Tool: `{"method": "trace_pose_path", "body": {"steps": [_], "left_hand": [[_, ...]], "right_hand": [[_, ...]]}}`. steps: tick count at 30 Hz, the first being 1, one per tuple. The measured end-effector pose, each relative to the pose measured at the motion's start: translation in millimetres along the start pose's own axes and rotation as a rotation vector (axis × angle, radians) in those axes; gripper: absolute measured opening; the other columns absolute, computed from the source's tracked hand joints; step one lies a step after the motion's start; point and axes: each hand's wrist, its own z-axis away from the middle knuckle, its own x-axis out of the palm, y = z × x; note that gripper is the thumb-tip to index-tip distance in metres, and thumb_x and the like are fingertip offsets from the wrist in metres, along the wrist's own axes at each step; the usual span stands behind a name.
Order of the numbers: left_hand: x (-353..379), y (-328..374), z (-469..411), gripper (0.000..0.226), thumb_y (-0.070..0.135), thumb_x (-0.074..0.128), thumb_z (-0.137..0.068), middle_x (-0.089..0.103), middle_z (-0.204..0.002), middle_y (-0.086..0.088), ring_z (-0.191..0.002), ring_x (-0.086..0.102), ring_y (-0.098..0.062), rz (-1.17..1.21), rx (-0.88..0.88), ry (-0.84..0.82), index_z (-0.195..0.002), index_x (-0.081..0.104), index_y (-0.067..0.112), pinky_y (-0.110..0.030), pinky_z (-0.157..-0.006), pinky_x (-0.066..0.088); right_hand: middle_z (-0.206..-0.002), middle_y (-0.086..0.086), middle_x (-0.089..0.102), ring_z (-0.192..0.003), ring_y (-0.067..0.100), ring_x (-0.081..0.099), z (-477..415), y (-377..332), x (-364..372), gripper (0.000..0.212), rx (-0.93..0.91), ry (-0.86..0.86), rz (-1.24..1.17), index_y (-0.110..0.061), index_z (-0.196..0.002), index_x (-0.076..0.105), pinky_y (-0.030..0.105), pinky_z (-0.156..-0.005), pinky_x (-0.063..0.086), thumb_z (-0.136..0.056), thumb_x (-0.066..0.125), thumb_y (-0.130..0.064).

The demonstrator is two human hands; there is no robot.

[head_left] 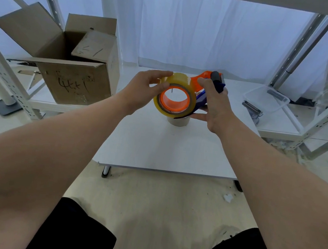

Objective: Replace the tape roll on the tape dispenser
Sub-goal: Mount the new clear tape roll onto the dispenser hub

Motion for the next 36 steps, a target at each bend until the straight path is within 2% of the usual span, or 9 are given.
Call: {"method": "trace_pose_path", "body": {"steps": [2,4,10,16,20,22,25,30,36], "left_hand": [[3.0,1.5,-0.8,0.041,0.031,0.051,-0.095,0.050,-0.139,-0.004,-0.128,0.045,-0.021,-0.212,0.050,0.011,-0.134,0.050,0.021,-0.036,-0.107,0.037],[6.8,8.1,-0.1,0.040,0.032,0.050,-0.095,0.050,-0.139,-0.005,-0.127,0.046,-0.022,-0.421,0.162,0.021,-0.133,0.052,0.020,-0.031,-0.103,0.035],[11.3,22.5,2.0,0.040,0.036,0.043,-0.097,0.047,-0.145,-0.003,-0.131,0.045,-0.025,-0.601,0.219,0.019,-0.134,0.052,0.022,-0.037,-0.103,0.037],[6.9,15.1,2.1,0.040,0.032,0.044,-0.098,0.051,-0.141,-0.004,-0.129,0.047,-0.024,-0.455,0.160,0.084,-0.134,0.052,0.019,-0.032,-0.106,0.035],[0.9,9.7,2.0,0.037,0.032,0.048,-0.096,0.063,-0.127,-0.005,-0.118,0.056,-0.021,-0.325,0.136,0.212,-0.128,0.058,0.016,-0.024,-0.099,0.037],[-0.7,4.6,-0.2,0.036,0.031,0.051,-0.095,0.067,-0.120,-0.006,-0.112,0.060,-0.021,-0.151,0.058,0.264,-0.124,0.062,0.013,-0.026,-0.101,0.042],[-2.1,3.5,-3.2,0.034,0.032,0.054,-0.093,0.071,-0.108,-0.006,-0.102,0.064,-0.021,0.095,-0.037,0.307,-0.116,0.067,0.010,-0.038,-0.096,0.050],[3.3,11.6,-3.1,0.036,0.042,0.046,-0.095,0.055,-0.066,0.001,-0.062,0.049,-0.013,-0.155,-0.016,0.277,-0.082,0.061,0.011,-0.016,-0.059,0.036],[4.7,21.3,2.6,0.046,0.039,0.046,-0.096,0.062,-0.124,-0.012,-0.113,0.057,-0.027,-0.273,0.015,0.273,-0.129,0.053,0.007,-0.022,-0.085,0.037]], "right_hand": [[-0.121,0.006,0.050,-0.103,0.029,0.060,1.6,-0.6,3.3,0.059,-0.046,0.028,0.049,-0.022,-0.127,0.030,0.036,-0.057,0.058,-0.083,0.066,-0.036],[-0.107,-0.001,0.049,-0.096,0.023,0.058,1.8,-0.4,6.6,0.064,-0.103,0.056,0.107,-0.018,-0.130,0.029,0.042,-0.072,0.060,-0.082,0.068,-0.033],[-0.088,-0.013,0.044,-0.076,0.010,0.054,5.2,-1.2,15.0,0.069,-0.171,0.066,0.153,-0.017,-0.133,0.027,0.037,-0.074,0.056,-0.081,0.070,-0.031],[-0.094,-0.009,0.047,-0.079,0.012,0.056,4.4,-0.9,12.3,0.067,-0.168,0.056,0.100,-0.017,-0.134,0.029,0.040,-0.077,0.057,-0.082,0.069,-0.030],[-0.103,-0.001,0.053,-0.086,0.019,0.062,6.6,-4.5,12.0,0.058,-0.101,0.029,-0.002,-0.020,-0.128,0.032,0.029,-0.046,0.055,-0.083,0.067,-0.032],[-0.116,0.008,0.054,-0.096,0.026,0.064,6.8,-5.6,11.9,0.055,-0.062,0.024,-0.099,-0.021,-0.125,0.034,0.028,-0.043,0.054,-0.083,0.067,-0.033],[-0.121,0.010,0.055,-0.104,0.030,0.063,4.9,-6.2,12.7,0.052,-0.057,0.035,-0.169,-0.025,-0.120,0.035,0.037,-0.052,0.059,-0.081,0.067,-0.036],[-0.105,0.001,0.055,-0.103,0.026,0.064,1.3,-3.5,19.0,0.056,-0.155,0.085,-0.113,-0.021,-0.121,0.033,0.051,-0.086,0.056,-0.080,0.068,-0.035],[-0.097,-0.005,0.052,-0.092,0.020,0.063,5.0,-3.9,25.9,0.058,-0.216,0.099,-0.049,-0.020,-0.120,0.032,0.050,-0.084,0.057,-0.078,0.071,-0.032]]}}
